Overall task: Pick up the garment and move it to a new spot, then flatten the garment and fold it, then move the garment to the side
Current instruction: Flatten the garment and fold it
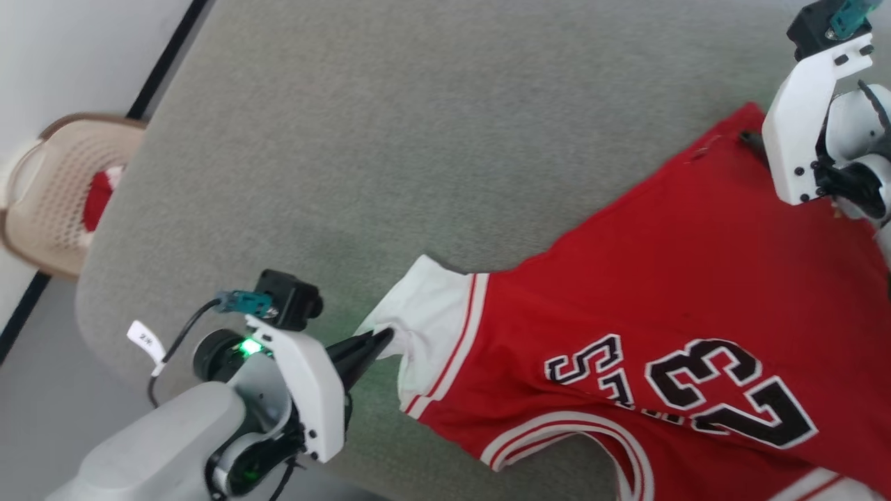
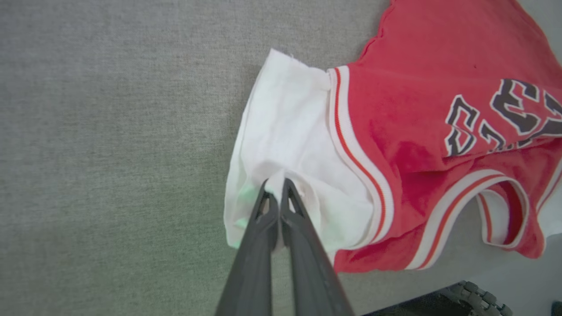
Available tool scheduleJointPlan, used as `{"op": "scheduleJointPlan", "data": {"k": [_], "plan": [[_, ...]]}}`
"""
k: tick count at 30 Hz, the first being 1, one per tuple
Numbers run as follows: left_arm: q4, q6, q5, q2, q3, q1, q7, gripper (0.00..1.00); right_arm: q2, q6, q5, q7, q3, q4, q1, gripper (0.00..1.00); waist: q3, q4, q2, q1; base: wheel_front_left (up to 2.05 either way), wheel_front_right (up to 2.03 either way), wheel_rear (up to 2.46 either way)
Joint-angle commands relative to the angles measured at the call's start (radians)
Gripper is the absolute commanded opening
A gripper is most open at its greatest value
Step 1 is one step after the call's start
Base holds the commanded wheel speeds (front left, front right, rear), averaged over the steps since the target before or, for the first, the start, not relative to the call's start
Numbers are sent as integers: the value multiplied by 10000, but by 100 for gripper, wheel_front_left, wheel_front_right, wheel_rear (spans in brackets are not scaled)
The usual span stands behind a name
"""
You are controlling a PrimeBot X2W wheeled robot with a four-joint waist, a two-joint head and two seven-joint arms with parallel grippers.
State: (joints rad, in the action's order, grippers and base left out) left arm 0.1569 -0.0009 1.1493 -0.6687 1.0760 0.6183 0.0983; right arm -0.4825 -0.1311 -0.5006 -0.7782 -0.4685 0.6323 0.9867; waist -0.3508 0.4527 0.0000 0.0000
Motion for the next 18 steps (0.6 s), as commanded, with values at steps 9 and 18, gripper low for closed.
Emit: {"op": "scheduleJointPlan", "data": {"k": [9, 18], "plan": [[658, -418, -70, 588, 74, 363, -125, 0, -203, 7, -673, -1922, -1531, 2355, 213, 100, -574, 709, 0, 0, 0, 0, 0], [1146, -579, 111, 638, -73, 597, -116, 0, -233, 10, -1276, -2158, -2030, 2983, 302, 0, -557, 533, 0, 0, 0, 0, 0]]}}
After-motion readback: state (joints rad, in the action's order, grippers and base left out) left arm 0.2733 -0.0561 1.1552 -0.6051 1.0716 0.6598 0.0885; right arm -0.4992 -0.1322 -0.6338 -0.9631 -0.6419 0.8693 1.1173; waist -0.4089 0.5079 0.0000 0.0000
